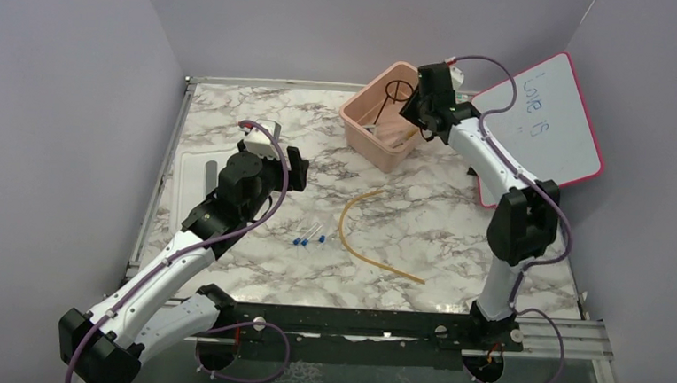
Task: Organize the chemistry lab equipment
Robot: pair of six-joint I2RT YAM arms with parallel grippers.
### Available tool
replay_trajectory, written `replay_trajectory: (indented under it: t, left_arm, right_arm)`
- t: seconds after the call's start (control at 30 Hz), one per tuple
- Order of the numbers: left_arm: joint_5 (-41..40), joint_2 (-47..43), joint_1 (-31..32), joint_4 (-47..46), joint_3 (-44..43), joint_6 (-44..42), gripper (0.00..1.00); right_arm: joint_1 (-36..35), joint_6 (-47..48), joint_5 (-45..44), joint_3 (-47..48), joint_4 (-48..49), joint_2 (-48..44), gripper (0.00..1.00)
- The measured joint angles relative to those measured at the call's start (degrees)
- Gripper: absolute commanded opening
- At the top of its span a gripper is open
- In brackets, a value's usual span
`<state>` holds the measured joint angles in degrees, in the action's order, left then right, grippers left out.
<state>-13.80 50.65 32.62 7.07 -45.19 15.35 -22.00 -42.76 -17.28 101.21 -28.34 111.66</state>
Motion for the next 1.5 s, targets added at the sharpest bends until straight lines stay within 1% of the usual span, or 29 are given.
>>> replay_trajectory:
  t: [0.17, 0.27, 0.33, 0.5, 0.63, 0.73, 0.83, 1.0, 1.13, 1.3, 1.5]
  left_arm:
    - [0.0, 0.0, -0.1, 0.0, 0.0, 0.0, 0.8]
    - [0.0, -0.1, -0.3, 0.0, 0.0, 0.0, 0.81]
    - [0.0, -0.3, -0.5, 0.2, 0.0, 0.0, 0.81]
    - [-1.2, -1.4, -1.0, 1.2, 0.0, 0.0, 0.83]
    - [-3.7, -1.8, -1.5, 2.4, 0.0, 0.0, 0.85]
    - [-6.1, -1.8, -2.1, 2.9, 0.0, 0.1, 0.85]
    - [-8.1, -1.9, -2.8, 3.5, 0.0, 0.5, 0.86]
    - [-10.3, -2.2, -3.7, 4.3, 0.0, 1.5, 0.87]
    - [-10.7, -2.5, -4.1, 4.8, 0.0, 2.0, 0.87]
    - [-10.6, -2.5, -4.2, 4.8, 0.0, 2.2, 0.87]
    - [-10.0, -2.5, -4.8, 4.8, 0.0, 2.3, 0.87]
  right_arm:
    - [0.0, 7.8, 8.4, -10.8, 4.4, -12.7, 0.44]
    - [-0.4, 11.2, 12.6, -17.6, 5.2, -19.7, 0.53]
    - [-1.4, 12.5, 13.8, -21.2, 5.3, -23.2, 0.57]
    - [-8.8, 14.6, 14.7, -31.9, 5.3, -32.0, 0.58]
    - [-16.2, 14.3, 14.6, -38.4, 5.3, -34.6, 0.58]
    - [-20.7, 13.6, 13.6, -40.9, 4.2, -32.5, 0.58]
    - [-24.4, 12.4, 12.1, -41.2, 2.3, -27.7, 0.57]
    - [-27.7, 12.4, 11.5, -40.3, 1.1, -20.6, 0.54]
    - [-29.2, 12.9, 11.5, -36.6, -0.3, -14.5, 0.52]
    - [-31.5, 13.2, 11.5, -32.2, -1.6, -8.2, 0.46]
    - [-33.2, 13.4, 10.9, -29.1, -3.4, -3.5, 0.35]
